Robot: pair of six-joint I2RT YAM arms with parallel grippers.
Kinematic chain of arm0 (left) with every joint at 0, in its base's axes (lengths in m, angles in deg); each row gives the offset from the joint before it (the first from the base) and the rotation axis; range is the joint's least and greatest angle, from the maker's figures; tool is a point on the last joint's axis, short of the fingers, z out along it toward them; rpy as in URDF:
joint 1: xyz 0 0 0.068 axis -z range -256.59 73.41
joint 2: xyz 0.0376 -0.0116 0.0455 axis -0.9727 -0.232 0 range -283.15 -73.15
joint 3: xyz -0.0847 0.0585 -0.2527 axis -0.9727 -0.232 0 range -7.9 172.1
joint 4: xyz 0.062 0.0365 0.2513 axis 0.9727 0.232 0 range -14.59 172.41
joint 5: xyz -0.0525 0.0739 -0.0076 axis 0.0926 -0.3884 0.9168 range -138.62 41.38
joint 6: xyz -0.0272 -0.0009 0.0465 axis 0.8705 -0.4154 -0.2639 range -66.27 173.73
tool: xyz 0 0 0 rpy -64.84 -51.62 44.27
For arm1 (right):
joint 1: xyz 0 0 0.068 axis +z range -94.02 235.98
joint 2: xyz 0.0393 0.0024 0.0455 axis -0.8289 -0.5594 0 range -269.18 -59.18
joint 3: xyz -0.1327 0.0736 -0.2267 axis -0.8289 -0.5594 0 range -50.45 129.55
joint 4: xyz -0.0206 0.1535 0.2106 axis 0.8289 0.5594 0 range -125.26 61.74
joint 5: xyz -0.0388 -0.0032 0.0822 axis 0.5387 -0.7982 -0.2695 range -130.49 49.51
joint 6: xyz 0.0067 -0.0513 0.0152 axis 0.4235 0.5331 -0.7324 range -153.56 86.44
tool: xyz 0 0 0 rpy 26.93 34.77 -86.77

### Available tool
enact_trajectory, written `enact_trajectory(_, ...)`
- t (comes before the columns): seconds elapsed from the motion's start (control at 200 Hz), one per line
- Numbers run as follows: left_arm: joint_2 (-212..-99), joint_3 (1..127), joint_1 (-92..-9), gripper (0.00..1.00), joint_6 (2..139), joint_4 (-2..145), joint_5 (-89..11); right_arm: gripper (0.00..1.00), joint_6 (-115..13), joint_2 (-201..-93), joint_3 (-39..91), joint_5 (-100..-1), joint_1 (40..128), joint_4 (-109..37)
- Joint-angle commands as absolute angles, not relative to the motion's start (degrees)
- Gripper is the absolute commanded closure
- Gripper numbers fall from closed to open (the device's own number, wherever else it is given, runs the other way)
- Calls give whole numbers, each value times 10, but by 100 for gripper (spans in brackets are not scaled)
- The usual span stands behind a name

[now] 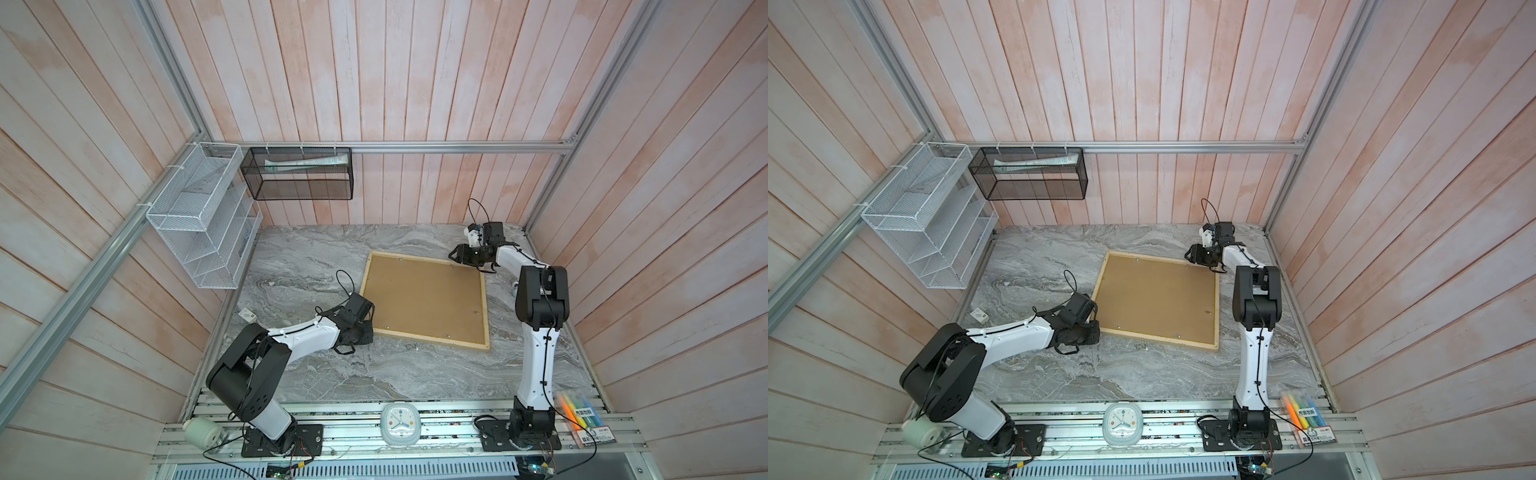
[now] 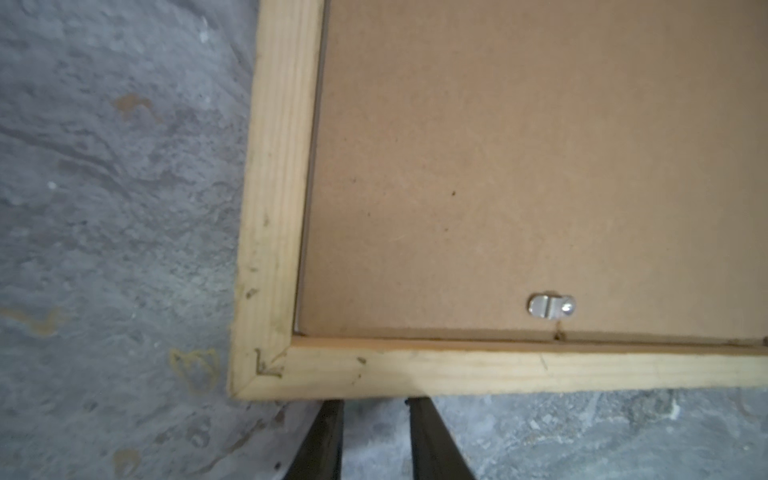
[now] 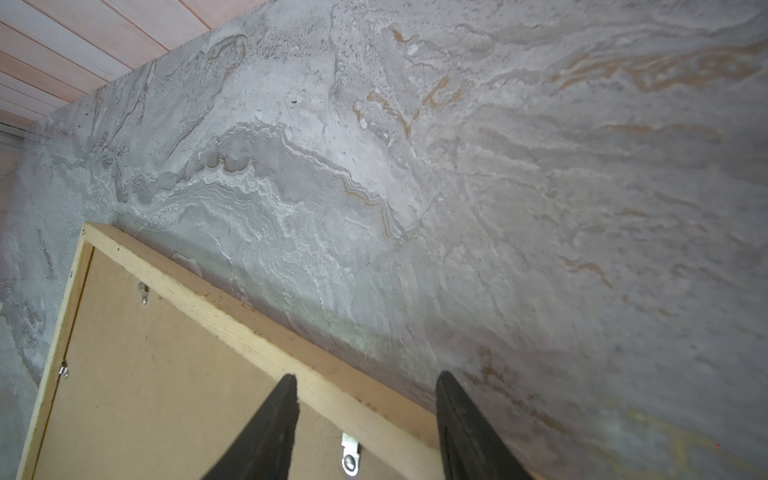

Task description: Put the photo into the frame

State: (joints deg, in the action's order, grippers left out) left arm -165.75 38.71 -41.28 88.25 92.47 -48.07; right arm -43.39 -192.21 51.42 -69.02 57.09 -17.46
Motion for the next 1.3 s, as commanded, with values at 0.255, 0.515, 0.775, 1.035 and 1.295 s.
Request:
enact_trajectory(0.255,-1767,478,-492,70,821,873,-469,49,-467,-1870,401,-728,530,-150)
enact_trajectory(0.515,-1849,582,-530,70,771,893,-471,50,-518,-1748,169,-782,526,-273)
enact_trajectory(0.775,-1886,634,-541,70,749,909,-475,50,-579,-1609,-39,-798,527,-375)
enact_trajectory(1.035,-1869,622,-541,69,752,907,-464,50,-628,-1485,-148,-785,598,-405)
enact_trajectory(1.295,-1832,617,-541,64,755,918,-507,50,-620,-1446,-120,-698,613,-350)
